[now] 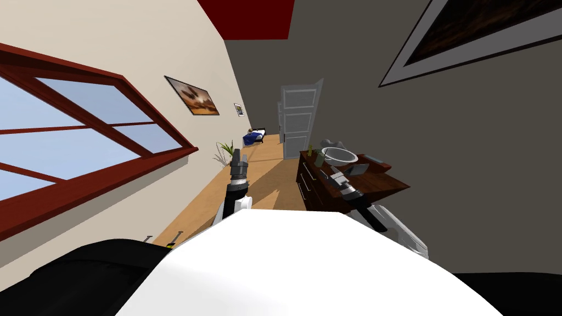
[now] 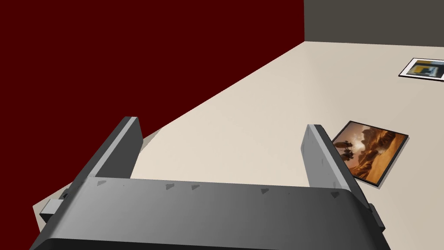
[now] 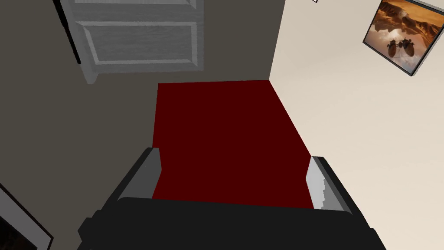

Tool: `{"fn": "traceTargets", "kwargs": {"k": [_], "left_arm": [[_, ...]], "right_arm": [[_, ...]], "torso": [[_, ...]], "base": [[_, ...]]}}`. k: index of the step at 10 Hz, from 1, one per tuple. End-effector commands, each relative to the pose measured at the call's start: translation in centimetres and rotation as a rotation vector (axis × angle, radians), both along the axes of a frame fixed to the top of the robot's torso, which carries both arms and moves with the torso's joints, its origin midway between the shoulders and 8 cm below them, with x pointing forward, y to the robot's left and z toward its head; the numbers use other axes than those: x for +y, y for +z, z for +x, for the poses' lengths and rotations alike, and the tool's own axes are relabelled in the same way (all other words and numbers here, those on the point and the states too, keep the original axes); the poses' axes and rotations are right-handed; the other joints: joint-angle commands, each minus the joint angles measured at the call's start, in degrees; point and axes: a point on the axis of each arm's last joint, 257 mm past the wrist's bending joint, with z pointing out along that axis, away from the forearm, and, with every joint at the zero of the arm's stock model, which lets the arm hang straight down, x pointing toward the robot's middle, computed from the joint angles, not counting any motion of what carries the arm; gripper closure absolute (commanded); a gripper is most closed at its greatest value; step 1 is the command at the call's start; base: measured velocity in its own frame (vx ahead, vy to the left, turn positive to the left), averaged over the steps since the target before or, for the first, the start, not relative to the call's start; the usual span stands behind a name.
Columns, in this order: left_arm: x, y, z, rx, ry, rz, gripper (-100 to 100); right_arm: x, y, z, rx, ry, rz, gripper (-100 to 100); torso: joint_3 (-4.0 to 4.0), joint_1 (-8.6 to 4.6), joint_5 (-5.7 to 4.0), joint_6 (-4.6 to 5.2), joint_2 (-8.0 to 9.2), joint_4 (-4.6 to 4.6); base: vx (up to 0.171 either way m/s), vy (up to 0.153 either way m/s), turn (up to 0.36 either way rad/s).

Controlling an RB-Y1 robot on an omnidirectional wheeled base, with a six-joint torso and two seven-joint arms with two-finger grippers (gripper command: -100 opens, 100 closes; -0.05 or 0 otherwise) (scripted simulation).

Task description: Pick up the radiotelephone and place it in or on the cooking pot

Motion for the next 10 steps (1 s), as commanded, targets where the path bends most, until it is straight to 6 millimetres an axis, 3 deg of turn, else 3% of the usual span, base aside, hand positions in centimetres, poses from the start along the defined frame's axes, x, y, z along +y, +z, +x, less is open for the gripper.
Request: {"fn": "traceTargets", "kwargs": {"k": [1,2,4,5,6,7,10], "left_arm": [[0.0,0.0,0.0,0.0,0.0,0.0,0],[0.0,0.0,0.0,0.0,0.0,0.0,0],[0.0,0.0,0.0,0.0,0.0,0.0,0],[0.0,0.0,0.0,0.0,0.0,0.0,0],[0.0,0.0,0.0,0.0,0.0,0.0,0],[0.0,0.0,0.0,0.0,0.0,0.0,0],[0.0,0.0,0.0,0.0,0.0,0.0,0]], "right_arm": [[-2.0,-1.4,0.5,0.024,-0.047,-0.069,-100],[-2.0,-1.4,0.5,0.024,-0.047,-0.069,-100],[-4.6,-2.8,0.8,0.051,-0.103,-0.148,-100],[-7.2,-3.8,0.9,0.073,-0.154,-0.219,-100],[-7.2,-3.8,0.9,0.073,-0.154,-0.219,-100],[-9.3,-4.4,1.1,0.089,-0.196,-0.28,-100],[-11.2,-4.6,1.4,0.096,-0.233,-0.344,-100]], "torso": [[0.0,0.0,0.0,0.0,0.0,0.0],[-0.03,0.01,0.01,0.01,-0.05,-0.01],[0.04,0.0,0.0,0.0,0.08,0.01],[0.01,-0.02,-0.01,0.01,0.03,0.0],[-0.1,0.01,0.0,-0.01,-0.18,-0.04],[-0.12,0.03,0.01,0.0,-0.19,-0.05],[-0.27,0.08,0.02,-0.02,-0.45,-0.11]], "base": [[0.117,-0.02,-0.012],[0.075,-0.021,-0.002],[0.082,-0.026,-0.006],[0.16,-0.011,0.004],[0.153,-0.016,0.004],[0.198,-0.03,0.028],[0.213,-0.006,0.047]]}}
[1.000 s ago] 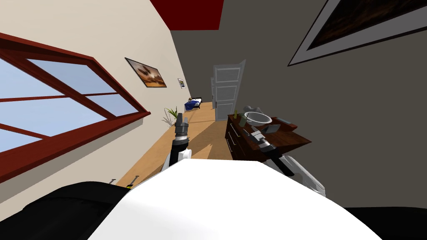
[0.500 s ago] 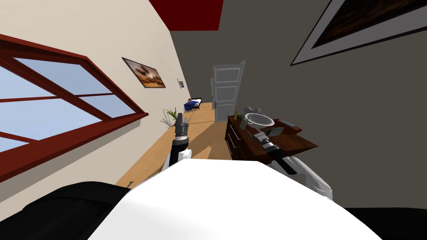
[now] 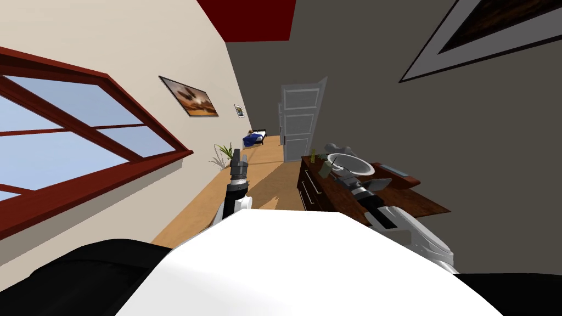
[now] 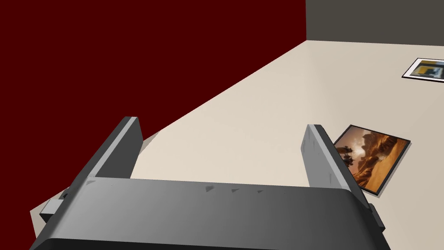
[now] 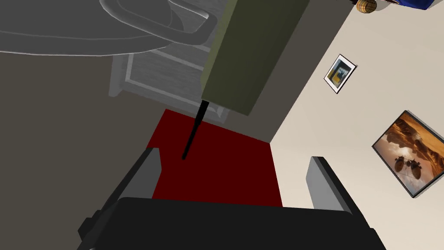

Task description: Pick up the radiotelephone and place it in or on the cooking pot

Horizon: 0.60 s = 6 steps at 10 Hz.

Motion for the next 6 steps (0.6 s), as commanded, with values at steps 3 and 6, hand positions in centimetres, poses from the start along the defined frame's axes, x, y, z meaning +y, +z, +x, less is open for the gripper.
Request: {"fn": "traceTargets", "kwargs": {"k": [3,6], "left_arm": [[0.0,0.0,0.0,0.0,0.0,0.0,0],[0.0,0.01,0.0,0.0,0.0,0.0,0]], "right_arm": [[-0.8,0.2,0.32,-0.004,-0.007,-0.027,-100],[-0.8,0.24,0.36,-0.005,-0.007,-0.028,100]], "torso": [[0.03,0.03,0.01,0.0,0.05,0.01],[0.43,0.04,0.01,0.04,0.75,0.16]], "base": [[0.157,0.0,0.051],[0.008,0.0,0.0]]}}
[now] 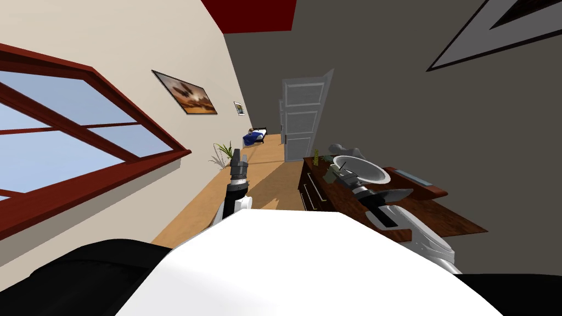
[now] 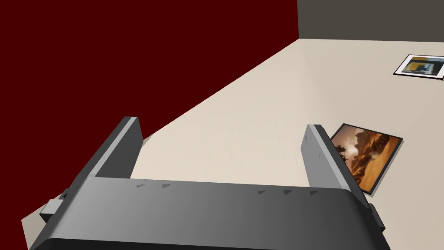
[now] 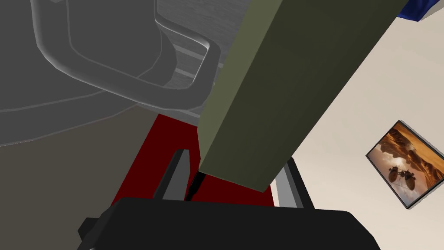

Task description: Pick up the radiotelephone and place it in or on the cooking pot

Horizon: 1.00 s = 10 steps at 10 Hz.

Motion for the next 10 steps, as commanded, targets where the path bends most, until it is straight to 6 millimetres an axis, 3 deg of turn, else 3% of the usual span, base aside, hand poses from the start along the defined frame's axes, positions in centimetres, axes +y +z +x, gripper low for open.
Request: {"fn": "traceTargets", "kwargs": {"k": [1,4,5,6,7,8,10], "left_arm": [[0.0,0.0,0.0,0.0,0.0,0.0,0],[0.0,0.0,0.0,0.0,0.0,0.0,0],[0.0,0.0,0.0,0.0,0.0,0.0,0],[0.0,0.0,0.0,0.0,0.0,0.0,0],[0.0,0.0,0.0,0.0,0.0,0.0,0],[0.0,0.0,0.0,0.0,0.0,0.0,0],[0.0,0.0,0.0,0.0,0.0,0.0,0]], "right_arm": [[0.0,0.0,0.0,0.0,0.0,0.0,100],[0.1,0.0,0.0,0.001,0.001,0.005,100],[0.1,0.0,0.0,0.001,0.002,0.004,0],[0.1,0.0,0.0,0.0,0.002,0.004,100],[0.1,0.0,0.0,0.001,0.002,0.004,0],[-0.7,-0.5,-0.3,0.015,-0.012,0.002,100],[-2.2,-0.8,-0.4,0.03,-0.035,-0.007,100]], "torso": [[0.0,0.0,0.0,0.0,0.0,0.0],[0.0,-0.04,0.05,0.01,-0.01,0.01],[0.0,-0.06,0.04,0.02,-0.02,0.01],[0.0,-0.07,0.04,0.02,-0.02,0.01],[0.0,-0.08,0.03,0.02,-0.02,0.01],[0.0,-0.08,0.03,0.02,-0.02,0.01],[0.39,-0.42,-0.29,0.53,0.96,-0.13]], "base": [[0.0,0.0,0.0],[0.0,0.0,0.0],[0.0,0.0,0.0],[0.0,0.0,0.0],[0.0,0.0,0.0],[-0.124,0.001,-0.072],[-0.228,0.013,-0.067]]}}
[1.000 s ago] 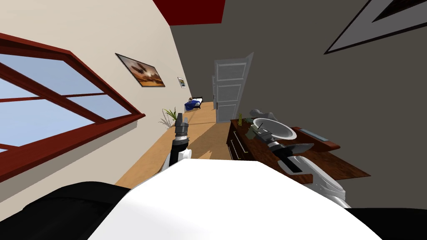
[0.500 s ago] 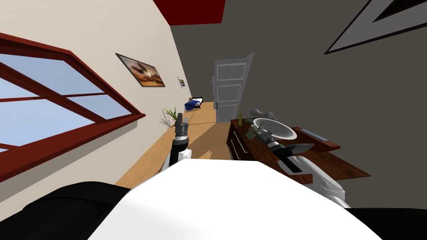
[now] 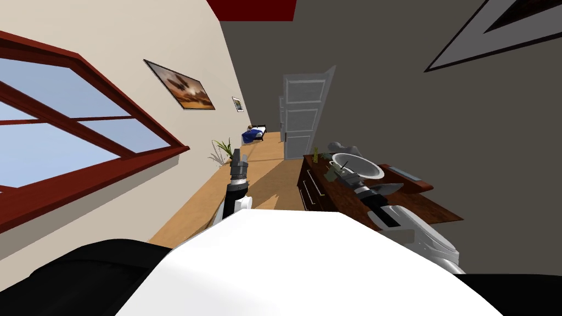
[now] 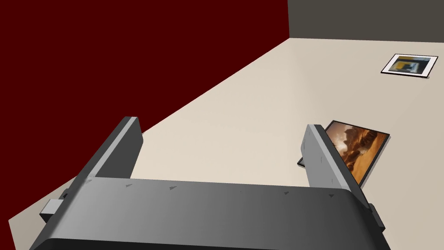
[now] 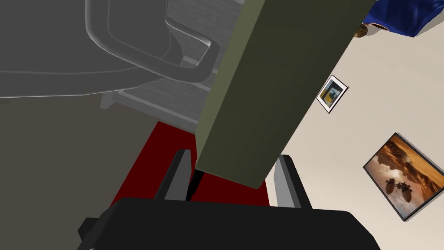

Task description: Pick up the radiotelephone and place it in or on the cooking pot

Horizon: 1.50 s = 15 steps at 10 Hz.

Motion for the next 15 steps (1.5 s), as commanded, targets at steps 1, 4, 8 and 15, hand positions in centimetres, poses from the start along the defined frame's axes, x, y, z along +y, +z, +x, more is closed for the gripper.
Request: {"fn": "traceTargets", "kwargs": {"k": [1,4,8,15], "left_arm": [[0.0,0.0,0.0,0.0,0.0,0.0,0],[0.0,0.0,0.0,0.0,0.0,0.0,0],[0.0,0.0,0.0,0.0,0.0,0.0,0],[0.0,0.0,0.0,0.0,0.0,0.0,0]], "right_arm": [[-1.8,-0.8,-0.5,0.032,-0.03,-0.008,100],[-6.1,-0.2,-0.4,0.051,-0.094,-0.044,100],[-10.7,2.1,-0.1,0.049,-0.154,-0.1,100],[-18.9,8.6,-0.3,0.023,-0.254,-0.183,100]], "torso": [[0.0,0.0,0.0,0.0,0.0,0.0],[0.19,-0.79,-0.23,0.75,0.48,-0.1],[0.16,-1.01,-0.18,0.78,0.34,-0.05],[-0.01,-0.85,0.01,0.62,0.01,-0.09]], "base": [[-0.233,0.024,-0.093],[-0.211,0.045,-0.071],[-0.132,0.028,-0.031],[-0.082,0.003,0.073]]}}
